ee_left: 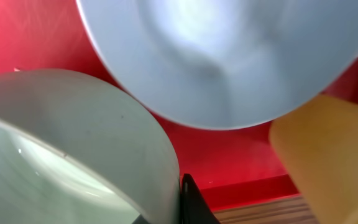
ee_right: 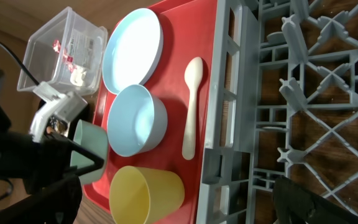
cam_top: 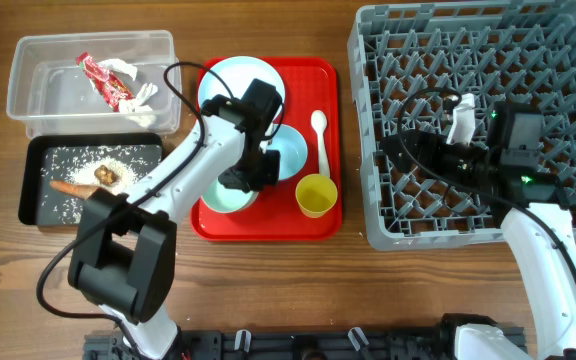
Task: Sort waste into correct bins and load items into the dishwasher rack
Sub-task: 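Place the green bowl back on the red tray and release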
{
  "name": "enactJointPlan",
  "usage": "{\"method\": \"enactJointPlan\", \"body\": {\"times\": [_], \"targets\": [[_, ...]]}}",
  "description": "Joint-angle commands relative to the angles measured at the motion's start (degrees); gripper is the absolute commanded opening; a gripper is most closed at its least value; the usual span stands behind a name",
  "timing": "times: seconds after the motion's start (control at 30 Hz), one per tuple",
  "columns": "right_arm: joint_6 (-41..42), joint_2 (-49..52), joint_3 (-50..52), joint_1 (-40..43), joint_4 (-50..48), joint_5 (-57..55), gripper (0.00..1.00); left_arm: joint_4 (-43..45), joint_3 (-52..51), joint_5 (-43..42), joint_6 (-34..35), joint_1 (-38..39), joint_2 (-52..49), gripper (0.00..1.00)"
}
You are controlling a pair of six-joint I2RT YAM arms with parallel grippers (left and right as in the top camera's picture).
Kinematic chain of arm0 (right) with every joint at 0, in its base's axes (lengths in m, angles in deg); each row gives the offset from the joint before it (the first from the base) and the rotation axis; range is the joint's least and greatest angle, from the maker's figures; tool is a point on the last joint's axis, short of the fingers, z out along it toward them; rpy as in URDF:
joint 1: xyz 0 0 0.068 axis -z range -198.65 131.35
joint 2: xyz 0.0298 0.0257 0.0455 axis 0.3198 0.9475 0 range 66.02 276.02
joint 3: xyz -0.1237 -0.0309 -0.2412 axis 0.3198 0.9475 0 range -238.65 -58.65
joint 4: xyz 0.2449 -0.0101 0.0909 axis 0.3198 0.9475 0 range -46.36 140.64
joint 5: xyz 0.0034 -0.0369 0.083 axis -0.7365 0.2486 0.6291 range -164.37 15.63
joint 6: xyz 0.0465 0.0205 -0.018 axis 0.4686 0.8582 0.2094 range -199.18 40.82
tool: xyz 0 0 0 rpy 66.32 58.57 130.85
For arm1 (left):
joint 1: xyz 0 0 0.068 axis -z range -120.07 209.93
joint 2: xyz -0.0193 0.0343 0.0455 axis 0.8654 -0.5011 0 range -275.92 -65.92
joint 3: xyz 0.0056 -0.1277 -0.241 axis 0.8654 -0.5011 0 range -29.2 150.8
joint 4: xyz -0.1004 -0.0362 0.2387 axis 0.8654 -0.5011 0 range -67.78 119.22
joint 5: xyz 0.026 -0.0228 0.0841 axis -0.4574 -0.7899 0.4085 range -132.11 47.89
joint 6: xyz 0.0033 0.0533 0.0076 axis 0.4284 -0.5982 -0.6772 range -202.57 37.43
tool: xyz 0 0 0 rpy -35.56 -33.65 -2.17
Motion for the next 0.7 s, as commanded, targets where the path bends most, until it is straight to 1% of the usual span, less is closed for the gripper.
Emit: {"method": "enactJointPlan", "body": {"times": [0.0, 0.13, 0.2, 0.23, 0.3, 0.33, 0.4, 0.5, 0.67], "targets": [[0.1, 0.5, -0.8, -0.2, -0.3, -1.2, 1.00, 0.0, -2.2, 2.1, 1.8, 0.5, -0.4, 0.04], [0.2, 0.5, -0.8, -0.2, -0.3, -1.2, 1.00, 0.3, -3.4, 2.1, 3.1, 0.5, -0.4, 0.04], [0.1, 0.5, -0.8, -0.2, -0.4, -1.2, 1.00, 0.5, -3.6, 2.1, 3.1, 0.5, -0.4, 0.06], [0.2, 0.5, -0.8, -0.2, -0.4, -1.2, 1.00, 0.8, -3.6, 2.1, 3.1, 0.5, -0.4, 0.13], [0.2, 0.5, -0.8, -0.2, -0.4, -1.2, 1.00, 1.6, -3.6, 1.8, 3.1, 0.5, -0.4, 0.39], [0.2, 0.5, -0.8, -0.2, -0.4, -1.2, 1.00, 2.0, -3.6, 1.8, 3.1, 0.5, -0.4, 0.43], [0.2, 0.6, -0.8, -0.2, -0.5, -1.2, 1.00, 3.2, -3.5, 1.8, 3.1, 0.5, -0.3, 0.50], [0.2, 0.6, -0.8, -0.2, -0.6, -1.2, 1.00, 3.2, -0.7, 0.3, 3.0, 0.5, -0.2, 0.50], [0.2, 0.6, -0.8, -0.2, -0.5, -1.2, 1.00, 3.3, 6.2, -5.8, 2.1, 0.5, 1.5, 0.51]]}}
